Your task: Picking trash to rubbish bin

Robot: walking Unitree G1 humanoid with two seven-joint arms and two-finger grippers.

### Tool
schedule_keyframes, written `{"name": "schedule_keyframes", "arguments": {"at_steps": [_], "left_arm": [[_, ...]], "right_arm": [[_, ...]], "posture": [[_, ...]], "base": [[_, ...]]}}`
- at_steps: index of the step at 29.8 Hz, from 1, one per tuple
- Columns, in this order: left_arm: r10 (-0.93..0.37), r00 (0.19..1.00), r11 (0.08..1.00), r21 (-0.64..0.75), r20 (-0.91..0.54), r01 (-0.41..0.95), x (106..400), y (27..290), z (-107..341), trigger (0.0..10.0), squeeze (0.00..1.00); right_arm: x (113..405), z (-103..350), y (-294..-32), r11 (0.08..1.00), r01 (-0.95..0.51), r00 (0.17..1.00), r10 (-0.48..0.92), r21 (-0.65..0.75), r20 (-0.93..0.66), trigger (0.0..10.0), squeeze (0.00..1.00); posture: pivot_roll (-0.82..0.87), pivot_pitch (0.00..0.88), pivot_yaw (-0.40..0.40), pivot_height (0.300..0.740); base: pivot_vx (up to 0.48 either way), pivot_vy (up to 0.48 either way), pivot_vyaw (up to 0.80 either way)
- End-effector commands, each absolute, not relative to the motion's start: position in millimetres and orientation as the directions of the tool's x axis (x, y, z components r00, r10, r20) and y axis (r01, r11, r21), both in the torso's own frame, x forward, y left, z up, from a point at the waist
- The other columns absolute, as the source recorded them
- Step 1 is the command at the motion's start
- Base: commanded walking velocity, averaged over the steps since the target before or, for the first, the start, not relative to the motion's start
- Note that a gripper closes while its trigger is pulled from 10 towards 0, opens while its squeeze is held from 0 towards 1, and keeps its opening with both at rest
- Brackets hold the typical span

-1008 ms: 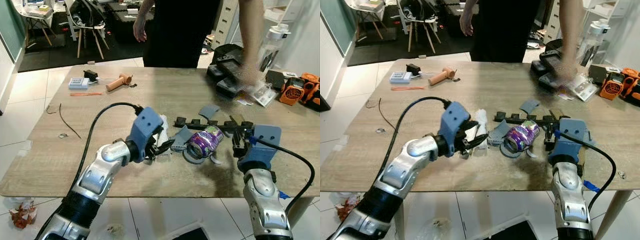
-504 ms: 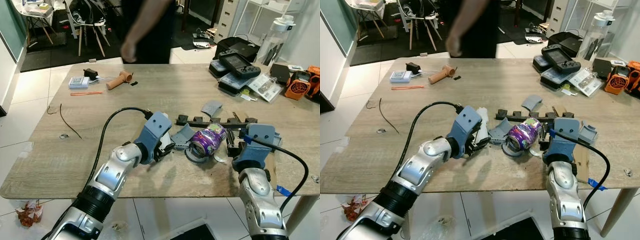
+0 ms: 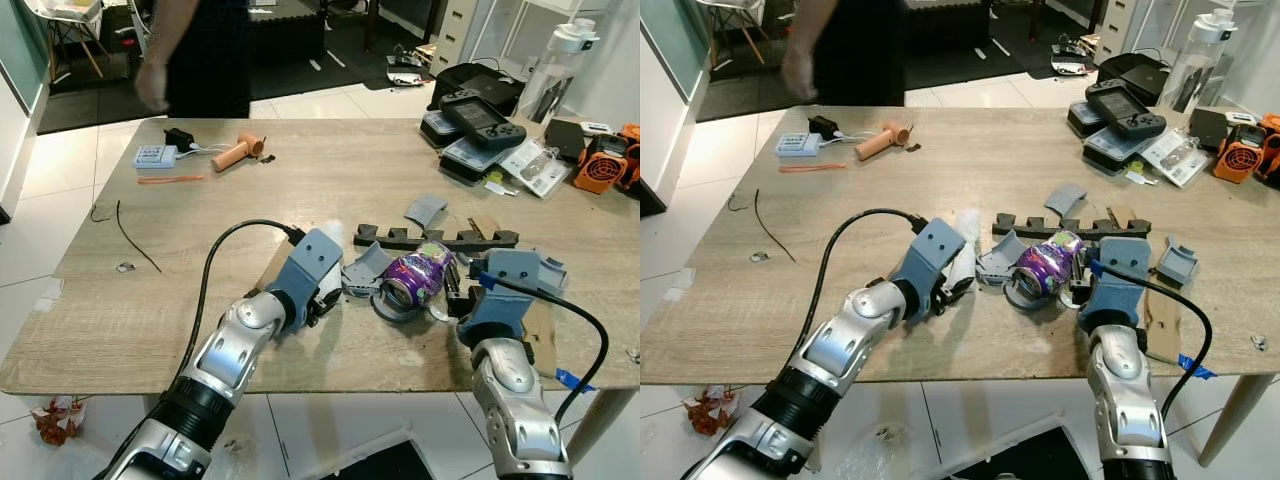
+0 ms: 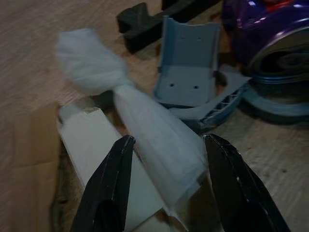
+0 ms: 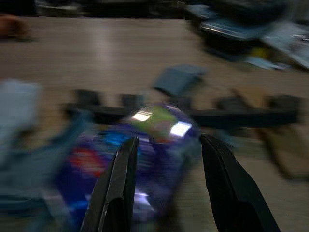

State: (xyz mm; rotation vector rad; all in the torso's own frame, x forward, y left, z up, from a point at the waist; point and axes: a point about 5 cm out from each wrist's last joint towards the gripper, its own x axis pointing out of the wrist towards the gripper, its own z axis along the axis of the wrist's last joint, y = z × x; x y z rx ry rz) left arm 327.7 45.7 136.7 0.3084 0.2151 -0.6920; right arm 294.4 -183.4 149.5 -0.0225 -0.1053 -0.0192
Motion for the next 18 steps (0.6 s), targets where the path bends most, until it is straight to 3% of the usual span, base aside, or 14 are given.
{"name": "schedule_keyframes", "arguments": {"at_steps": [1,4,8,18], "left_arm": [[-0.594,0.736,0.72,0.195,-0.324,0.666,322.8,42.0,127.5,10.0,0.0],[-0.593,0.737,0.72,0.196,-0.324,0.666,322.6,41.7,127.3,10.0,0.0],[-0.591,0.733,0.718,0.196,-0.335,0.668,322.2,42.4,125.6,10.0,0.0],[-0.593,0.731,0.712,0.204,-0.338,0.672,323.8,42.1,125.2,10.0,0.0]], "right_arm": [[292.2,155.4,-165.0,0.994,-0.113,0.987,0.113,-0.008,0.117,10.0,0.0],[291.6,157.5,-161.2,0.99,-0.142,0.982,0.142,-0.009,0.123,10.0,0.0],[286.0,166.0,-137.8,0.944,-0.327,0.941,0.329,-0.029,0.084,10.0,0.0],[281.4,158.6,-136.8,0.909,-0.415,0.908,0.412,-0.028,-0.07,10.0,0.0]], "posture": [[-0.13,0.172,0.022,0.74],[-0.13,0.172,0.021,0.74],[-0.13,0.173,0.022,0.74],[-0.13,0.165,0.027,0.74]], "base": [[0.0,0.0,0.0],[0.0,0.0,0.0],[0.0,0.0,0.0],[0.0,0.0,0.0]]}}
